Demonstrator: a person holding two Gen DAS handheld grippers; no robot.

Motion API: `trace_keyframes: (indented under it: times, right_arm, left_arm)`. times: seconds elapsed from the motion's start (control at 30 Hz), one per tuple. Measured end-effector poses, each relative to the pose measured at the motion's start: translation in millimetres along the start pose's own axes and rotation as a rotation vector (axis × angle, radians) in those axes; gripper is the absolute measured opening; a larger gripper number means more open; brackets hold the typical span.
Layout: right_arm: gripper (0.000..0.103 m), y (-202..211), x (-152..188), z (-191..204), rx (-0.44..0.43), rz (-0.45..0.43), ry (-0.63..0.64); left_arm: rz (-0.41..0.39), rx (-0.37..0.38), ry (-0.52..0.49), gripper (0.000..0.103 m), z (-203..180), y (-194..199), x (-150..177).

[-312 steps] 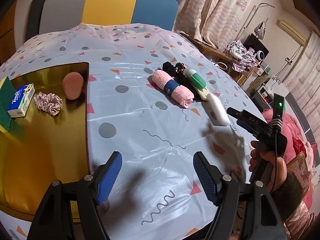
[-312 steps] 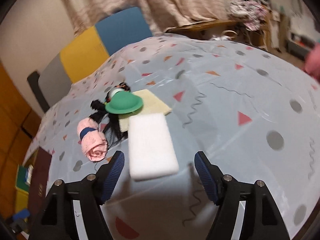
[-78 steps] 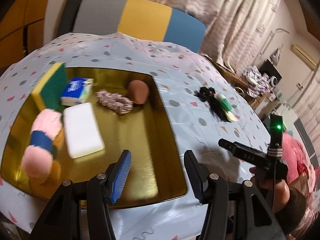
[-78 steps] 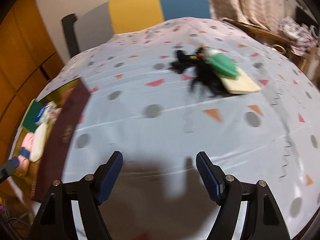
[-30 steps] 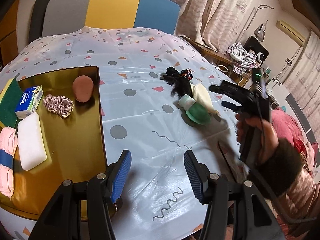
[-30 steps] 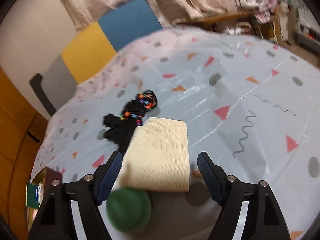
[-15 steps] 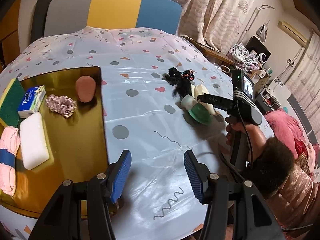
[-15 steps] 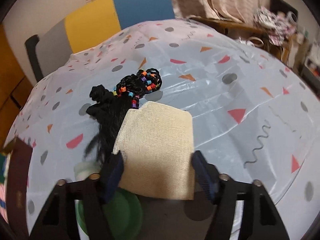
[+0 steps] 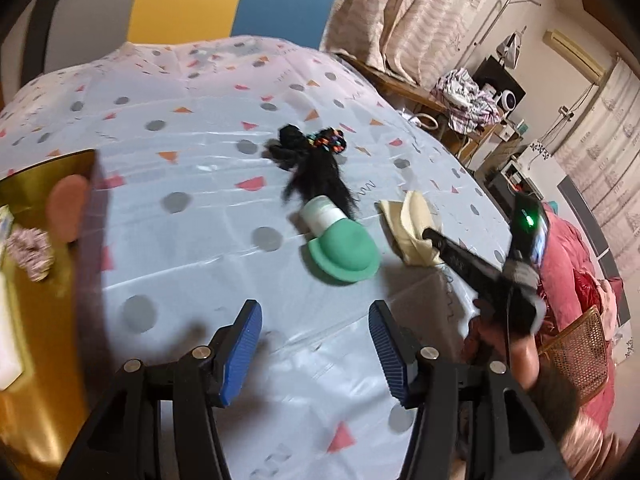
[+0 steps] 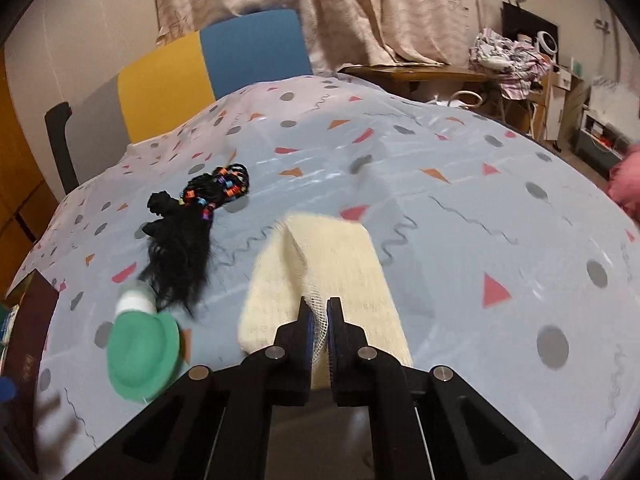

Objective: Organize rigid objects
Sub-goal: 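Grasp the green hat-shaped bottle with the left tool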

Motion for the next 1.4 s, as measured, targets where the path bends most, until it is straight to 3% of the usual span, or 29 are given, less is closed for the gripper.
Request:
trace_keyframes:
  times: [0.13, 0.33, 0.67, 0.8, 1.4]
  right_arm:
    - [0.006, -1.7, 6.3, -0.7, 0.0, 0.004, 0.009]
    - [0.007, -5.4, 11.3, 4.4, 0.022, 0.011, 0.057]
    - [0.006, -4.6, 12.4, 2.4, 0.013, -0.005, 0.043]
    - [0.006, -4.7, 12.5, 2.0, 0.012, -0.006, 0.042]
    - [0.006, -5.2, 12.1, 3.4, 0.03, -0.006, 0.055]
  left_arm:
    - [0.029, 0.02, -0.006, 0.064, -26.4, -23.7, -14.4]
    - [0.055, -0.069, -0.06, 0.074, -57.5, -64.5, -33.1]
    - [0.073, -0.165, -0.079, 0.079, -63.6, -107.9, -40.9]
    - [0.056, -0.178, -0.078, 0.07, -56.2, -113.6, -37.0]
    - [-0.015, -0.114, -0.104, 0.05, -43.5, -92.2, -16.7]
Point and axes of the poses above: each gripper's, at about its wrist camera, not at the fingertips, and y roughly against the way its jaws point, z to its left, x to its underside, the point moved 7 cm from there along -y, roughly the way its jaws point, and after that the axes turned 15 degrees about -x, right-handed, at the moved point
